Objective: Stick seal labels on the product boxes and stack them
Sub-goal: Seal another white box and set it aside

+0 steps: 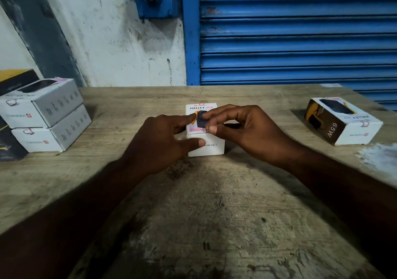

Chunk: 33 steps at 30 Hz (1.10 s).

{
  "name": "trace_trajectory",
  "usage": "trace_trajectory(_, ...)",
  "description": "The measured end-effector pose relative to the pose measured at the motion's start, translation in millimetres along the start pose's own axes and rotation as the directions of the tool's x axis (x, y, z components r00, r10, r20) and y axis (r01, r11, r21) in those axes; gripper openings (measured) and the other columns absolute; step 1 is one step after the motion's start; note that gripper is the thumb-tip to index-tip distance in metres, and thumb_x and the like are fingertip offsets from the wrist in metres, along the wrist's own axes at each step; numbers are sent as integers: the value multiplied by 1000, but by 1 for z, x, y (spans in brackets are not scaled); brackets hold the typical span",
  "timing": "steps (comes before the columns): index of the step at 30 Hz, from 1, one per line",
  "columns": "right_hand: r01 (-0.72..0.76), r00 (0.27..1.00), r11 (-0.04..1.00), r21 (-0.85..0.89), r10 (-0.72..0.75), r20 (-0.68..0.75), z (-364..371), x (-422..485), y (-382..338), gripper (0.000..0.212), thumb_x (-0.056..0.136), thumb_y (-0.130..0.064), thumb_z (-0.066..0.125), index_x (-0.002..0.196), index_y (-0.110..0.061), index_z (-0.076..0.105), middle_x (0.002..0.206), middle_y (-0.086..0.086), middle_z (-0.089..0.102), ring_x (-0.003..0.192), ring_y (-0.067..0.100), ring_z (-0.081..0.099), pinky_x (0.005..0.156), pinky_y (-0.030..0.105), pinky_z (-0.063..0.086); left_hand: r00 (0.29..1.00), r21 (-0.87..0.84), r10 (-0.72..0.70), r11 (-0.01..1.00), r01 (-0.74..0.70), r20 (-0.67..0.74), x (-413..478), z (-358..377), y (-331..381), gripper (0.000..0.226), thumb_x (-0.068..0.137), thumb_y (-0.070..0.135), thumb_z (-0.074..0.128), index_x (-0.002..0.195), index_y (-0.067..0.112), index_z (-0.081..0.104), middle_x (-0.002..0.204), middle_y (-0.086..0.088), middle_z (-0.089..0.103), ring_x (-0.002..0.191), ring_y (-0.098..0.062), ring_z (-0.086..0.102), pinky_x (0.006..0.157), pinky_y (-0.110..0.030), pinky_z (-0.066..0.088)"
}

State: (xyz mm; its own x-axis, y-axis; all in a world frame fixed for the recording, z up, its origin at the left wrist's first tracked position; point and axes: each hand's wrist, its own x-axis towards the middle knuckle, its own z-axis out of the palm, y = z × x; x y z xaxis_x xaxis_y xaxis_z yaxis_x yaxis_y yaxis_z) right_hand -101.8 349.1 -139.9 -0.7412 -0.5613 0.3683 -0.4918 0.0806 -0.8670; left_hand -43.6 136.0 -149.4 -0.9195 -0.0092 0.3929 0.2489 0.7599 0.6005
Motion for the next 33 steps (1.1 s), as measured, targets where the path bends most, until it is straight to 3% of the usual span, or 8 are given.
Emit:
trace_trajectory(6, -3, 999, 1000, -10, 3, 34, 4, -1, 0, 30, 85, 9, 72, 91, -20, 76, 128, -2, 67, 122, 2, 60, 110, 28, 46, 1000, 20, -6, 1000, 6, -9, 1, 1, -1, 69, 74, 48, 83, 137, 32, 60, 131, 11, 65, 119, 2, 60, 102, -25, 49)
trace_trajectory(13, -4, 999, 999, -44, 6, 39, 7, -2, 2, 28, 80, 2, 80, 93, -22, 78, 133, -7, 65, 125, -1, 58, 114, 27, 42, 1000, 16, 2, 1000, -2, -16, 0, 2, 1, 80, 64, 67, 73, 136, 33, 61, 129, 13, 66, 117, 5, 60, 100, -25, 51)
trace_trajectory(16, 4, 1000, 1000, -14, -4, 13, 7, -1, 6, 23, 81, -1, 80, 95, -19, 79, 132, -5, 66, 125, 2, 59, 115, 31, 42, 1000, 21, 4, 1000, -3, -20, -1, 1, 2, 73, 67, 62, 77, 134, 36, 62, 128, 15, 66, 114, 8, 59, 93, -14, 47)
trace_trajectory(20, 22, 1000, 1000, -4, -22, 6, 7, -1, 12, 18, 83, -3, 78, 97, -15, 79, 133, -4, 67, 127, 4, 58, 116, 35, 41, 999, 20, 26, 999, -25, -37, -1, 0, 3, 59, 72, 52, 81, 124, 54, 54, 124, 19, 67, 105, 19, 54, 86, -4, 41)
trace_trajectory(25, 24, 1000, 1000, 13, -24, -13, 8, 0, 18, 19, 85, 0, 76, 94, -16, 79, 132, -4, 68, 127, 5, 58, 115, 37, 42, 999, 45, 11, 999, -9, -33, 0, 2, -2, 69, 71, 52, 82, 134, 34, 62, 131, 13, 64, 116, 6, 58, 93, -9, 42)
trace_trajectory(29, 29, 999, 999, 39, -29, -15, 9, 0, 22, 19, 85, 4, 75, 95, -12, 78, 132, -1, 68, 129, 8, 58, 117, 40, 40, 1000, 46, 23, 999, -23, -15, -1, 0, -2, 65, 78, 48, 79, 138, 34, 59, 134, 14, 62, 114, 10, 54, 88, -2, 40)
trace_trajectory(33, 24, 1000, 996, 84, -22, -21, 8, -1, 21, 20, 82, 8, 75, 94, -9, 78, 131, 1, 68, 129, 9, 58, 117, 40, 41, 1000, 53, 15, 998, -15, 0, -1, -2, -3, 62, 82, 45, 75, 140, 33, 57, 136, 11, 61, 116, 8, 54, 91, -13, 47)
